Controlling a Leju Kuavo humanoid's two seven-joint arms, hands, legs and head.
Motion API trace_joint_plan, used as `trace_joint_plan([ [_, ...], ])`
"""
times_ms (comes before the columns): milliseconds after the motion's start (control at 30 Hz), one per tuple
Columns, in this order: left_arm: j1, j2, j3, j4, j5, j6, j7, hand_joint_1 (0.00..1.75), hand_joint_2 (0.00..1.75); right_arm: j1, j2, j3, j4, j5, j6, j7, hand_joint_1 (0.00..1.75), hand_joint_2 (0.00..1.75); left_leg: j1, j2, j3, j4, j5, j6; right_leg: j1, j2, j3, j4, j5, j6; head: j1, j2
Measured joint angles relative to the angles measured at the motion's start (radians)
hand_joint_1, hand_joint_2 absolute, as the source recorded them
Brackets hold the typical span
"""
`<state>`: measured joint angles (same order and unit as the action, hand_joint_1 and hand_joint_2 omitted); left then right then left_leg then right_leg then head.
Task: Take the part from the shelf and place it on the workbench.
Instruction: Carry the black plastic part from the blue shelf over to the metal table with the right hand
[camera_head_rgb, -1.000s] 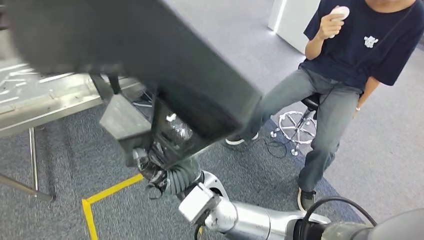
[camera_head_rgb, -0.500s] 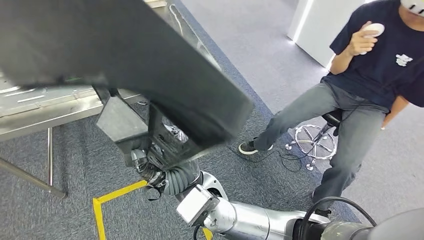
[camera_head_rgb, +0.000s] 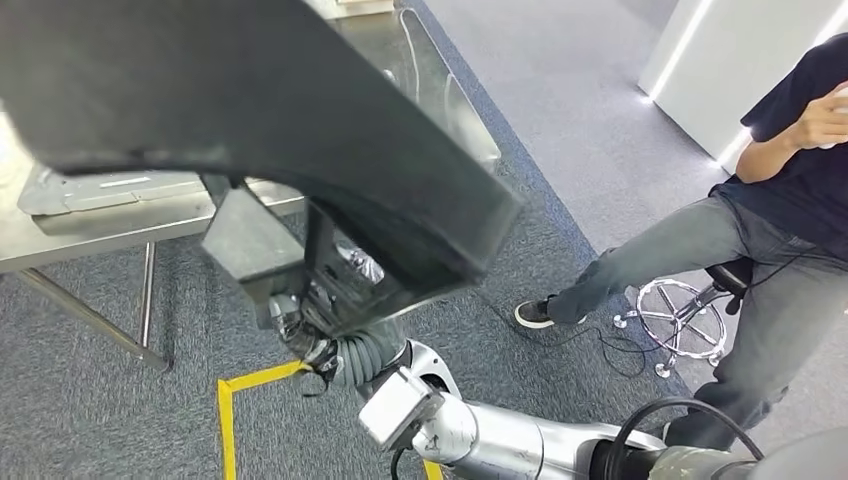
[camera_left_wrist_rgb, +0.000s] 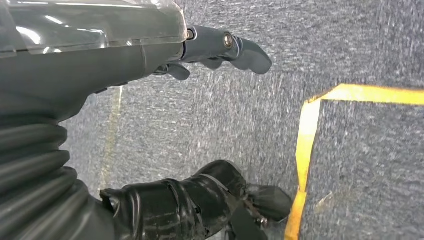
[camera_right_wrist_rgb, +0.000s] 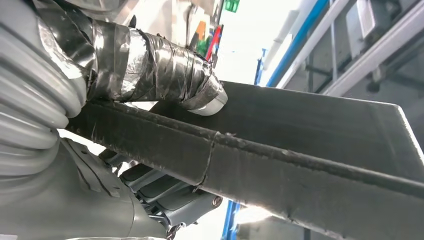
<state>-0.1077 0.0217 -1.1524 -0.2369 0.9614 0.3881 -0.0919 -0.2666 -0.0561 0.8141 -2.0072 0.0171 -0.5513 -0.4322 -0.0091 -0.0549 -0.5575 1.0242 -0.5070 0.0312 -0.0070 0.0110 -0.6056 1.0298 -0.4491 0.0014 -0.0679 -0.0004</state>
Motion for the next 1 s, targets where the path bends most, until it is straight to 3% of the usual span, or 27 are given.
trace_joint_plan([
  [67, 0.000, 0.000, 0.000, 0.000, 0.000, 0.000, 0.000, 0.00, 1.75, -0.001, 0.001, 0.000, 0.000, -0.008, 0.002, -0.007, 1.75, 1.75, 0.001, 0.019, -0.021, 0.050, -0.025, -0.013, -0.005, -0.004, 0.017, -0.013, -0.002, -0.011, -0.002, 0.000],
  [167, 0.000, 0.000, 0.000, 0.000, 0.000, 0.000, 0.000, 0.00, 1.75, 0.000, 0.001, 0.000, 0.001, -0.016, 0.004, -0.014, 1.75, 1.75, 0.011, 0.039, -0.134, 0.237, -0.086, -0.030, -0.004, -0.015, 0.036, -0.018, -0.016, -0.020, -0.002, 0.000],
  [200, 0.000, -0.001, 0.000, 0.000, -0.001, 0.000, 0.000, 0.00, 1.75, 0.001, 0.001, 0.000, 0.002, -0.017, 0.005, -0.015, 1.75, 1.75, 0.015, 0.040, -0.164, 0.275, -0.087, -0.034, -0.004, -0.017, 0.042, -0.018, -0.021, -0.020, -0.002, 0.000],
  [233, 0.001, -0.001, 0.000, 0.000, -0.001, 0.000, 0.000, 0.00, 1.75, 0.002, 0.001, 0.000, 0.002, -0.017, 0.005, -0.015, 1.75, 1.75, 0.018, 0.042, -0.176, 0.276, -0.067, -0.036, -0.004, -0.018, 0.049, -0.018, -0.027, -0.019, -0.002, 0.000],
  [300, 0.002, -0.001, 0.000, 0.000, -0.001, 0.000, 0.000, 0.00, 1.75, 0.001, 0.001, 0.000, 0.002, -0.017, 0.005, -0.015, 1.75, 1.75, 0.022, 0.048, -0.141, 0.169, 0.016, -0.038, -0.005, -0.018, 0.067, -0.018, -0.040, -0.015, -0.002, 0.000],
  [367, 0.001, -0.001, 0.000, 0.000, -0.002, 0.000, 0.000, 0.00, 1.75, 0.001, 0.001, 0.000, 0.002, -0.017, 0.005, -0.017, 1.75, 1.75, 0.018, 0.055, -0.087, 0.048, 0.065, -0.032, -0.003, -0.018, 0.079, -0.017, -0.053, -0.005, -0.003, 0.000],
  [400, -0.001, -0.001, 0.000, 0.000, -0.003, 0.000, 0.000, 0.00, 1.75, 0.001, 0.001, 0.000, 0.002, -0.017, 0.005, -0.017, 1.75, 1.75, 0.015, 0.056, -0.072, 0.017, 0.070, -0.027, -0.002, -0.018, 0.081, -0.018, -0.058, 0.002, -0.002, 0.000],
  [533, 0.000, -0.001, 0.000, 0.000, -0.003, 0.000, -0.001, 0.00, 1.75, 0.000, 0.001, 0.000, 0.002, -0.017, 0.006, -0.018, 1.75, 1.75, 0.012, 0.051, -0.053, -0.005, 0.058, 0.001, -0.004, -0.019, 0.085, -0.010, -0.076, 0.023, 0.002, 0.000],
  [600, 0.000, -0.001, 0.000, 0.000, -0.003, 0.000, -0.002, 0.00, 1.75, 0.000, 0.001, 0.000, 0.002, -0.017, 0.006, -0.018, 1.75, 1.75, 0.014, 0.050, -0.039, -0.014, 0.054, 0.015, -0.005, -0.017, 0.043, 0.075, -0.114, 0.029, 0.006, 0.000],
  [667, -0.001, 0.000, 0.000, 0.000, -0.003, 0.000, -0.002, 0.00, 1.75, 0.001, 0.000, 0.000, 0.002, -0.017, 0.006, -0.019, 1.75, 1.75, 0.012, 0.049, -0.030, -0.014, 0.044, 0.025, -0.003, -0.015, -0.044, 0.219, -0.163, 0.030, 0.010, 0.000],
  [700, -0.001, 0.000, 0.000, 0.000, -0.003, 0.000, -0.002, 0.00, 1.75, 0.003, 0.000, 0.000, 0.002, -0.017, 0.006, -0.019, 1.75, 1.75, 0.010, 0.047, -0.024, -0.014, 0.039, 0.027, -0.003, -0.014, -0.083, 0.272, -0.169, 0.031, 0.012, 0.000],
  [733, 0.000, 0.000, 0.000, 0.000, -0.003, 0.000, -0.002, 0.00, 1.75, 0.004, 0.000, 0.000, 0.002, -0.017, 0.006, -0.019, 1.75, 1.75, 0.010, 0.045, -0.017, -0.013, 0.032, 0.027, -0.003, -0.014, -0.103, 0.285, -0.153, 0.031, 0.013, 0.000],
  [767, 0.001, 0.000, 0.000, 0.000, -0.003, 0.000, -0.002, 0.00, 1.75, 0.005, 0.000, 0.000, 0.003, -0.017, 0.006, -0.019, 1.75, 1.75, 0.009, 0.043, -0.008, -0.012, 0.025, 0.026, -0.003, -0.014, -0.103, 0.257, -0.116, 0.029, 0.013, 0.000],
  [833, 0.002, 0.000, 0.000, 0.000, -0.004, 0.000, -0.002, 0.00, 1.75, 0.005, 0.000, 0.000, 0.002, -0.017, 0.006, -0.019, 1.75, 1.75, 0.010, 0.038, 0.012, -0.010, 0.009, 0.022, -0.004, -0.013, -0.060, 0.128, -0.027, 0.024, 0.015, 0.000],
  [867, 0.000, 0.000, 0.000, 0.000, -0.005, -0.001, -0.002, 0.00, 1.75, 0.004, 0.000, 0.000, 0.003, -0.017, 0.006, -0.019, 1.75, 1.75, 0.008, 0.035, 0.018, -0.008, 0.000, 0.017, -0.003, -0.012, -0.034, 0.066, -0.001, 0.021, 0.014, 0.000],
  [933, -0.002, 0.000, 0.000, 0.000, -0.005, -0.001, -0.002, 0.00, 1.75, 0.003, 0.000, 0.000, 0.003, -0.017, 0.006, -0.019, 1.75, 1.75, 0.007, 0.033, 0.023, -0.009, -0.010, 0.005, 0.001, -0.010, -0.007, 0.009, 0.007, 0.013, 0.015, 0.000],
  [1000, -0.003, 0.000, 0.000, 0.000, -0.006, -0.001, -0.003, 0.00, 1.75, 0.002, 0.000, 0.000, 0.002, -0.017, 0.007, -0.019, 1.75, 1.75, 0.007, 0.033, 0.026, -0.012, -0.016, -0.006, 0.001, -0.008, -0.001, -0.001, 0.002, 0.003, 0.016, 0.000],
])
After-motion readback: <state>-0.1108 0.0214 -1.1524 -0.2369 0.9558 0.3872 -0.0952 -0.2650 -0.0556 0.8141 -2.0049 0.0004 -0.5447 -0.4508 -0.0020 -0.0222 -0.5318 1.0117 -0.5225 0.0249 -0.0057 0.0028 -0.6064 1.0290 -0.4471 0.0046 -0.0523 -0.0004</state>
